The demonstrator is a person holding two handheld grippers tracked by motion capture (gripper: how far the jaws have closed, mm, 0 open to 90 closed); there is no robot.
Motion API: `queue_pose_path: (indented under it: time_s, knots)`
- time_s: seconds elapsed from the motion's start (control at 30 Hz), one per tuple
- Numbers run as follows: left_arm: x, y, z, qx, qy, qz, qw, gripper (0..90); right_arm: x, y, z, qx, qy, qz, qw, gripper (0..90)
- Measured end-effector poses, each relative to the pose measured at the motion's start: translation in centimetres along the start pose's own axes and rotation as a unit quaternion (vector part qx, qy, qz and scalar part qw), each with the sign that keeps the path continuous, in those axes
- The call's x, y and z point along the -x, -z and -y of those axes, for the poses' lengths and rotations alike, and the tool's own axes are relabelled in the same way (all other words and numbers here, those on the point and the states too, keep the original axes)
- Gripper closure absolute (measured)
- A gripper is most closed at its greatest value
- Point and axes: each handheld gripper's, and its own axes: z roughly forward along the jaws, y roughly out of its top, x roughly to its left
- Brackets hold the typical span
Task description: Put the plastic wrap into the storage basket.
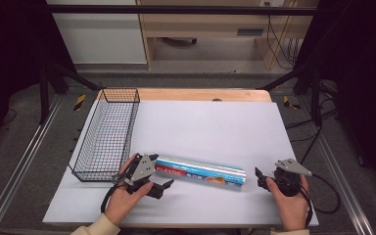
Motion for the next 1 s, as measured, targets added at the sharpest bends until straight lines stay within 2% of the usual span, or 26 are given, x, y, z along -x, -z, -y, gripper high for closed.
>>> queue_pose_path:
  time_s: [0.37,0.57,0.67,0.7,0.77,0.87,0.9,0.93,0.97,1.0]
  knots:
    - [0.0,0.0,0.1,-0.001,-0.003,0.007,1.0,3.2,-0.4,0.0,-0.2,-0.004,0.016,-0.003,0.9999,11.8]
    - [0.0,0.0,0.1,-0.002,-0.004,0.012,0.9999,3.2,-0.8,0.0,-0.4,-0.006,0.032,-0.007,0.9995,8.4]
    - [0.0,0.1,0.1,-0.003,-0.006,0.015,0.9999,3.2,-1.3,0.4,-1.0,0.002,0.052,-0.012,0.9985,8.1]
    - [0.0,0.1,0.1,-0.003,-0.006,0.015,0.9999,3.2,-1.3,0.4,-1.0,0.002,0.052,-0.012,0.9985,8.1]
    - [0.0,0.3,0.1,-0.001,-0.006,0.017,0.9998,3.2,-2.0,0.8,-1.7,0.007,0.078,-0.02,0.9967,6.8]
    - [-0.1,0.6,0.0,0.001,-0.005,0.019,0.9998,3.2,-3.0,0.9,-2.6,0.006,0.11,-0.048,0.9928,8.3]
    - [-0.1,0.6,0.0,0.001,-0.005,0.019,0.9998,3.2,-3.0,0.9,-2.6,0.006,0.11,-0.048,0.9928,8.3]
    - [-0.1,0.8,0.0,0.001,-0.007,0.019,0.9998,3.2,-3.4,0.9,-3.0,0.002,0.125,-0.056,0.9905,7.8]
    - [-0.1,0.9,0.0,0.002,-0.007,0.018,0.9998,3.2,-4.3,1.0,-3.9,-0.002,0.152,-0.07,0.9859,7.6]
    - [-0.2,1.0,0.0,0.002,-0.008,0.021,0.9997,3.2,-4.6,1.1,-4.2,-0.001,0.16,-0.075,0.9843,7.3]
